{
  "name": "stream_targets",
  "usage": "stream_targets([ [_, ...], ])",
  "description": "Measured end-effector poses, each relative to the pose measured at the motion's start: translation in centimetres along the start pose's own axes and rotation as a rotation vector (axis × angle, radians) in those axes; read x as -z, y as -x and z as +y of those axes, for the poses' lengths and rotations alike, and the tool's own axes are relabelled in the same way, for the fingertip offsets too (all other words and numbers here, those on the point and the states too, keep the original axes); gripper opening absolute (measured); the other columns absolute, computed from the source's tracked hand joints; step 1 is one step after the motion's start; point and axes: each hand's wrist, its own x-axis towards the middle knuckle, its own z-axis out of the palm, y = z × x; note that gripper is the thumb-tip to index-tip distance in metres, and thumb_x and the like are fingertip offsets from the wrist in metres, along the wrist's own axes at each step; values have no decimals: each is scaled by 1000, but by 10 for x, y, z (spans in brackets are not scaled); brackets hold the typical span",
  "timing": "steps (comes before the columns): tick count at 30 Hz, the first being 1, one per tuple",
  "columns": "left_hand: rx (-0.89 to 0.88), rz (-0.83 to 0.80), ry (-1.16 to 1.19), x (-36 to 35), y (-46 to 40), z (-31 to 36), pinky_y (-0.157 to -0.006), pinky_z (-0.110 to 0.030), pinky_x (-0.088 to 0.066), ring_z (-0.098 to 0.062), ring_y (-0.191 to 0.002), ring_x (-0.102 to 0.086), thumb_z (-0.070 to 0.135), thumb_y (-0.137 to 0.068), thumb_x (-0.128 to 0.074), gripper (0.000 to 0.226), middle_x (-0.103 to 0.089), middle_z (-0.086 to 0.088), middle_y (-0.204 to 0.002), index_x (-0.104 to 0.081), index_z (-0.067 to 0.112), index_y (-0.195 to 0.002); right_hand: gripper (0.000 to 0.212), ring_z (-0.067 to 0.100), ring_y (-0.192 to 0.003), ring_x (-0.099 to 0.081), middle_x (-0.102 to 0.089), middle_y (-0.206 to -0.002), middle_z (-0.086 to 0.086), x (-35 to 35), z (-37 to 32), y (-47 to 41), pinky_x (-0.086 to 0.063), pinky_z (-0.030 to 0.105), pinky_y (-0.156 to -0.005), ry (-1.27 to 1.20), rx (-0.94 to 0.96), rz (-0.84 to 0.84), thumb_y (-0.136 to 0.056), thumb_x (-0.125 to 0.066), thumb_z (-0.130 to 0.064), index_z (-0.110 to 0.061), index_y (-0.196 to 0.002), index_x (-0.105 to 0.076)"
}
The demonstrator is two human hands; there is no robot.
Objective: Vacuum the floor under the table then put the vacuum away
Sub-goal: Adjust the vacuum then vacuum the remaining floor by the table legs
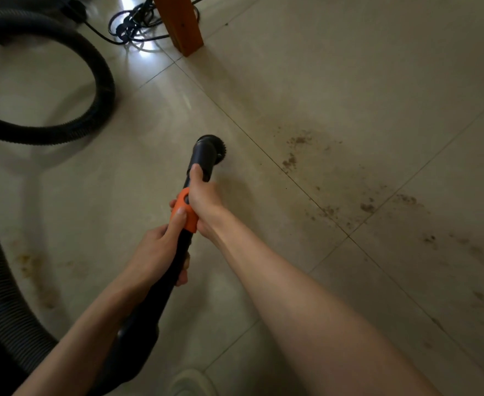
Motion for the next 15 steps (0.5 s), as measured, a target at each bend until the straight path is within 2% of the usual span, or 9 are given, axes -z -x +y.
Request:
stream_targets([
  [1,10,11,13,4,2,-2,-40,-26,-42,-23,-37,-49,56,-93,-33,58,-50,-14,-55,-52,3,-82,39,33,-78,-68,-61,-82,15,-6,1,1,-56,45,-78,1,-6,-15,-96,-41,-48,-10,-87,-46],
  [4,51,25,27,18,3,-7,-37,-25,-40,-24,-35,-47,57,-93,-33,59,-48,-15,-52,-50,1,-82,37,24,-58,-62,-53,-64,7,-18,7,3,-54,40,-71,-31,-69,-45,-98,-40,-44,-14,-77,-40],
  [6,62,18,-10,25,1,-10,-38,-24,-38,-24,-34,-47,57,-93,-33,60,-49,-15,-49,-50,1,-82,38,24,-57,-61,-51,-65,6,-23,12,1,-54,41,-73,-42,-94,-48,-99,-40,-43,-13,-75,-39],
  [9,55,-28,-50,25,-3,-8,-39,-24,-39,-24,-35,-48,57,-93,-31,59,-50,-14,-51,-50,2,-81,40,29,-66,-66,-53,-70,8,-23,14,-4,-54,39,-71,-40,-76,31,-98,-39,-43,-9,-78,-43],
  [12,33,-85,-69,18,-9,1,-41,-25,-40,-24,-35,-48,58,-93,-32,60,-50,-14,-50,-49,3,-78,42,22,-53,-59,-54,-65,8,-9,6,-9,-53,37,-67,-66,-62,92,-100,-38,-42,-7,-77,-43],
  [15,16,-131,-95,10,-13,12,-41,-26,-42,-23,-36,-49,61,-91,-31,61,-51,-12,-50,-50,4,-78,44,20,-51,-56,-57,-62,9,6,-6,-11,-55,38,-74,-35,-52,105,-100,-35,-43,-7,-75,-42],
])
